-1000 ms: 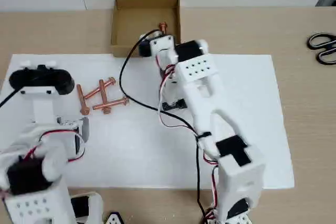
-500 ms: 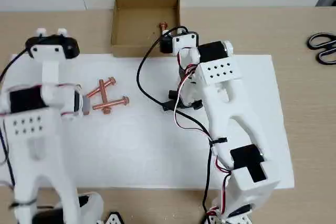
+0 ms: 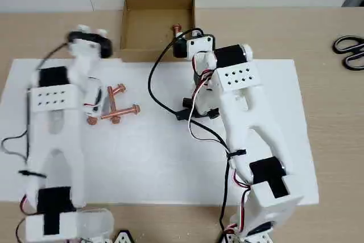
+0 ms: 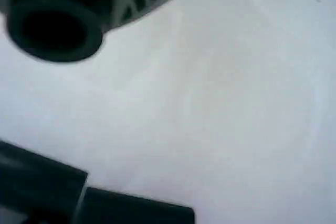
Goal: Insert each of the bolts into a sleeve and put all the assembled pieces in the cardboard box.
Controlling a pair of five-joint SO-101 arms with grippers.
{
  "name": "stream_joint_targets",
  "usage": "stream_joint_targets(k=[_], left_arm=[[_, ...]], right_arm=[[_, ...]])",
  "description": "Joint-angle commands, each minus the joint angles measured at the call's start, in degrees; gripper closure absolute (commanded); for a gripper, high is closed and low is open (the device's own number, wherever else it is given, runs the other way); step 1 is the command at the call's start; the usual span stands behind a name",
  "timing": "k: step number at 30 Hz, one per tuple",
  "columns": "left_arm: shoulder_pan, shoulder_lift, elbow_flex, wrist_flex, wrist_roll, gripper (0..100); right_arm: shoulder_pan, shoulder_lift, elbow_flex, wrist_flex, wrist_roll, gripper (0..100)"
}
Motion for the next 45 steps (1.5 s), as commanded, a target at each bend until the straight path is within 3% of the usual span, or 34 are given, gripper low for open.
stream_joint_targets(k=[1,8,13,33,45], left_arm=[[5.9,1.0,-2.2,0.3,-7.9,82],[12.2,6.9,-2.5,-6.4,-14.2,82],[12.0,12.2,-2.5,-11.2,-14.9,82],[8.4,15.7,-4.4,-11.9,-27.0,82],[8.8,22.0,-4.4,-16.9,-27.1,88]], right_arm=[[0.5,-3.6,-0.2,0.3,0.5,99.5],[0.4,-3.8,1.1,0.3,0.5,99.5],[0.7,-3.8,1.7,0.3,0.5,99.5],[0.6,-3.6,1.7,0.2,0.5,99.5],[0.4,-3.6,1.7,0.2,0.4,99.5]])
